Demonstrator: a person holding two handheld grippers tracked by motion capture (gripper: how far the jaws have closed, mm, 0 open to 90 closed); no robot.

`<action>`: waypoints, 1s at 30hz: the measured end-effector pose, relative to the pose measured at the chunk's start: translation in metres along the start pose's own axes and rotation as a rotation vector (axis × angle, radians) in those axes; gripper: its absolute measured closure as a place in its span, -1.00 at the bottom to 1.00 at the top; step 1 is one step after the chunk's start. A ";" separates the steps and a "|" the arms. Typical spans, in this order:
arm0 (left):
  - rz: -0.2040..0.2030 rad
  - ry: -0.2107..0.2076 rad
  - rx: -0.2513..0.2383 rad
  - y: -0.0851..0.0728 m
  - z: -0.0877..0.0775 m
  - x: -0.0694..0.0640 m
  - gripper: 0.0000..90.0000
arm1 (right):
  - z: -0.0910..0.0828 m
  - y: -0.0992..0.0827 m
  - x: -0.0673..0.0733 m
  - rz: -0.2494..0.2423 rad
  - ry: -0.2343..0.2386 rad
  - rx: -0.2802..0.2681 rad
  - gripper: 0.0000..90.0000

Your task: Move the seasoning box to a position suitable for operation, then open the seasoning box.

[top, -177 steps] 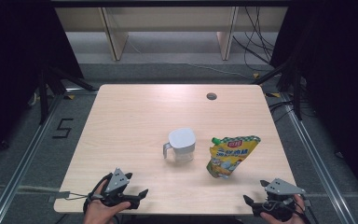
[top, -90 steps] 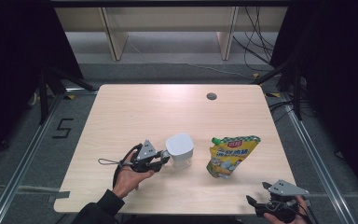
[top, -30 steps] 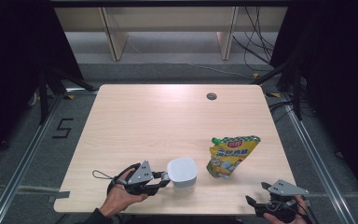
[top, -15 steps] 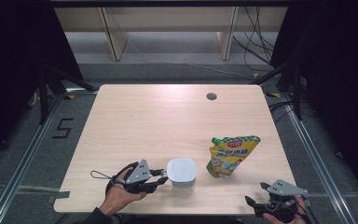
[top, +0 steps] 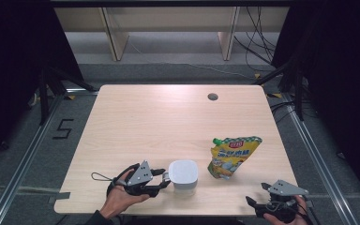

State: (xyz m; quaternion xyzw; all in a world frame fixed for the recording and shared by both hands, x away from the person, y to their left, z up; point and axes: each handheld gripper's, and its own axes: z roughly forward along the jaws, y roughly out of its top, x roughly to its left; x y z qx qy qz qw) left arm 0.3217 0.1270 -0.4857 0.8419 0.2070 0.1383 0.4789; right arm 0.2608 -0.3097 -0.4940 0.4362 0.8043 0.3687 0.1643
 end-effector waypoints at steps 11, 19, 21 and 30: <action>-0.051 -0.021 -0.028 0.020 -0.022 -0.009 -0.21 | 0.001 0.001 -0.002 -0.028 0.010 -0.005 -0.51; -0.092 -0.041 -0.053 0.028 -0.034 -0.008 0.35 | 0.000 0.001 0.003 0.016 0.034 -0.011 -0.55; -0.088 -0.046 -0.064 0.031 -0.037 -0.007 0.55 | 0.000 0.002 0.000 -0.035 0.051 -0.025 -0.56; -0.078 -0.046 -0.063 0.043 -0.035 -0.011 0.98 | 0.001 0.002 0.001 -0.031 0.032 -0.027 -0.56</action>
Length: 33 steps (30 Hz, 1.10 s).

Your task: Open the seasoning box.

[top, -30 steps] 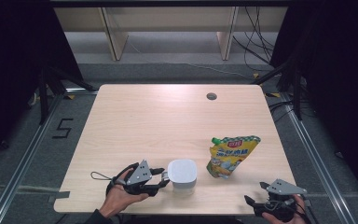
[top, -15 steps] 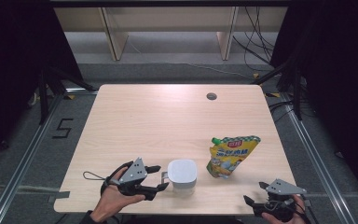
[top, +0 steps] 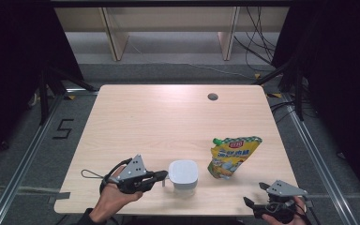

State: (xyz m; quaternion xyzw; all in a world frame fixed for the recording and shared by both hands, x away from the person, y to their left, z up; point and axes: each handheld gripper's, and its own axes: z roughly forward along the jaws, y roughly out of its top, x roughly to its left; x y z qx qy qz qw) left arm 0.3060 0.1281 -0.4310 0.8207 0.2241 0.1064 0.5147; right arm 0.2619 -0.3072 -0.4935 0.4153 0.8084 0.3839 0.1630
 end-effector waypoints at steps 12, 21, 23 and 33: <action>0.038 0.011 0.033 0.019 0.015 0.003 0.98 | 0.000 -0.001 0.001 0.012 -0.011 0.001 -0.55; 0.026 0.024 0.039 0.014 0.018 0.008 0.97 | 0.000 0.000 0.000 -0.018 -0.017 -0.002 -0.54; 0.017 0.027 0.038 0.014 0.017 0.008 0.97 | 0.000 0.000 0.000 -0.017 -0.016 -0.003 -0.52; 0.030 0.029 0.027 0.011 0.016 0.007 0.97 | 0.000 0.001 0.003 -0.038 0.016 -0.026 -0.39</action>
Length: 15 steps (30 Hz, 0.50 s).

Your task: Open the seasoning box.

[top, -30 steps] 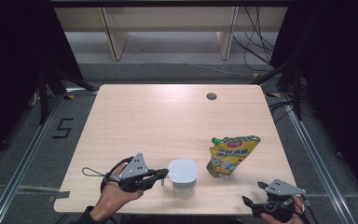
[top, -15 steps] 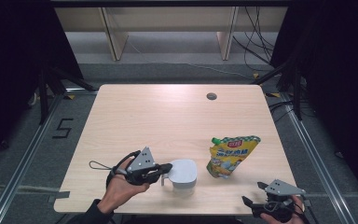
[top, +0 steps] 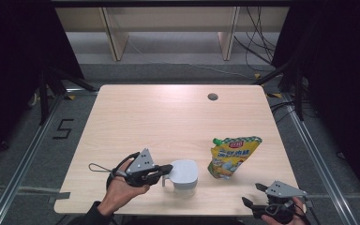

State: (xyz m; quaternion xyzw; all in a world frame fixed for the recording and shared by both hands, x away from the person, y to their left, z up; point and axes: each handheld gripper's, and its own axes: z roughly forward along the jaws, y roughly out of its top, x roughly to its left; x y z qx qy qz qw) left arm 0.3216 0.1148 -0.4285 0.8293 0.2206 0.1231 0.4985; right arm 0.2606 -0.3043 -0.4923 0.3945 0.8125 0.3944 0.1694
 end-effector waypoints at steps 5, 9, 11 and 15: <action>-0.025 0.000 -0.012 -0.002 0.000 -0.001 0.97 | 0.000 0.000 0.000 0.010 0.022 -0.015 -0.38; -0.024 -0.005 -0.016 -0.002 0.000 -0.002 0.97 | -0.001 0.001 0.003 0.025 0.019 -0.016 -0.37; -0.027 -0.005 -0.016 -0.002 0.000 -0.003 0.97 | 0.000 0.001 0.002 0.017 0.021 -0.018 -0.37; -0.007 0.007 -0.015 -0.002 -0.001 -0.003 0.98 | 0.001 0.002 0.003 0.025 0.052 -0.018 -0.36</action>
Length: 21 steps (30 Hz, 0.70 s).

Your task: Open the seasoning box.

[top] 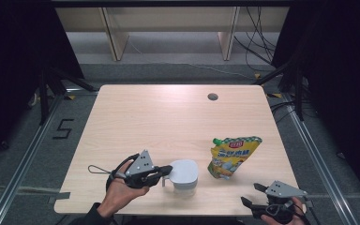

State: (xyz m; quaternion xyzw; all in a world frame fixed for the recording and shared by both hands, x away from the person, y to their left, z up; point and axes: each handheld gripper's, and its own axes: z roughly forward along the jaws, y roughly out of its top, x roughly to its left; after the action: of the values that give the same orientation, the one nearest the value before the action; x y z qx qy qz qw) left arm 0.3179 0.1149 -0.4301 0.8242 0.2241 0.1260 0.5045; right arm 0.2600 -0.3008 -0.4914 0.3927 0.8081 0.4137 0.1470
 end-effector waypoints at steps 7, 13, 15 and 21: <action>-0.017 -0.005 -0.008 -0.002 -0.001 0.000 0.98 | -0.001 0.001 0.001 0.018 0.000 -0.013 -0.36; -0.012 -0.010 -0.011 -0.002 -0.001 0.000 0.98 | -0.001 0.003 0.001 -0.033 -0.020 -0.030 -0.36; -0.014 -0.010 -0.012 -0.002 -0.001 0.000 0.98 | -0.001 0.003 0.002 -0.021 -0.016 -0.026 -0.36; -0.013 -0.018 -0.018 -0.003 -0.001 0.001 0.98 | 0.000 0.003 0.004 -0.005 0.001 -0.035 -0.36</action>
State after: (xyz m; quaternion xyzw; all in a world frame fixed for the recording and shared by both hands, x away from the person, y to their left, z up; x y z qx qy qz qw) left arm 0.3174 0.1177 -0.4324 0.8193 0.2239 0.1175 0.5147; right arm 0.2591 -0.2963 -0.4885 0.3877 0.8019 0.4275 0.1546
